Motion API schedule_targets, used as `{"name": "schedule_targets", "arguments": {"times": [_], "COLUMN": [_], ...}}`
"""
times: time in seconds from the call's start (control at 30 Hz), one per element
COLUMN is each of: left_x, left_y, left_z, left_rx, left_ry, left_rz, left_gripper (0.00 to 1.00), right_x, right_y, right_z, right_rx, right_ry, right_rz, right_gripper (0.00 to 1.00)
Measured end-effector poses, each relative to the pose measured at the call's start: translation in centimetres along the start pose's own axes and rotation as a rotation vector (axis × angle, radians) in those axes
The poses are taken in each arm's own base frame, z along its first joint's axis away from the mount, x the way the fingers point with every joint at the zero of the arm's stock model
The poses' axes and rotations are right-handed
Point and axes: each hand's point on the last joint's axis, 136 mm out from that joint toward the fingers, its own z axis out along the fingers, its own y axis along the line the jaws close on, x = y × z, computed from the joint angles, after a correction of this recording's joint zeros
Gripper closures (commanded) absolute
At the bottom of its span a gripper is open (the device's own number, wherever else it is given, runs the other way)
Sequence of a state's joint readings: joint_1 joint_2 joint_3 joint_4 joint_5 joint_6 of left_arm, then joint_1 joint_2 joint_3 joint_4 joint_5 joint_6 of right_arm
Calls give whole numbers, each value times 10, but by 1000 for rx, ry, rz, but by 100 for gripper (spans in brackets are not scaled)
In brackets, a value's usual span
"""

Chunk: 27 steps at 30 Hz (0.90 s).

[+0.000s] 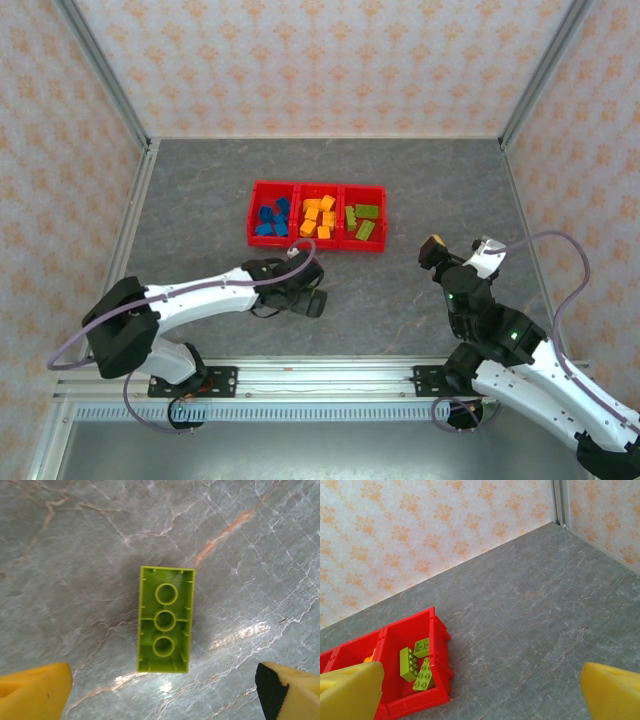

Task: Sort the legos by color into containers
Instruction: Pick up the lego from the middle-left of the table.

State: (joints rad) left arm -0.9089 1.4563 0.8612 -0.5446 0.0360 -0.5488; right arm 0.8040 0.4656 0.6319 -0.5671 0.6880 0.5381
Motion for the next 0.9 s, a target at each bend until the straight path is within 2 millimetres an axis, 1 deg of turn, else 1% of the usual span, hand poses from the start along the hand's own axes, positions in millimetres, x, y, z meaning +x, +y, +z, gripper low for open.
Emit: {"name": "schedule_targets", "arguments": {"times": [0.17, 0.33, 0.4, 0.5, 0.73, 0.9], "left_x": [8, 12, 10, 7, -1, -3], "left_y": [-1, -1, -2, -4, 2, 6], "left_z": [22, 35, 37, 40, 44, 45], "left_rx": [-19, -41, -42, -39, -31, -31], "left_ry": [52, 83, 84, 76, 73, 79], "left_rz": [22, 40, 41, 44, 4, -12], "left_gripper": [10, 16, 17, 20, 34, 47], "right_x": [0, 0, 0, 0, 0, 0], "right_y": [0, 0, 0, 0, 0, 0], "right_z": [0, 0, 0, 0, 0, 0], "right_rx": [0, 1, 1, 1, 1, 1], "right_ry": [0, -1, 0, 0, 0, -1], "right_rz": [0, 4, 4, 4, 11, 11], "right_gripper": [0, 0, 0, 0, 0, 0]}}
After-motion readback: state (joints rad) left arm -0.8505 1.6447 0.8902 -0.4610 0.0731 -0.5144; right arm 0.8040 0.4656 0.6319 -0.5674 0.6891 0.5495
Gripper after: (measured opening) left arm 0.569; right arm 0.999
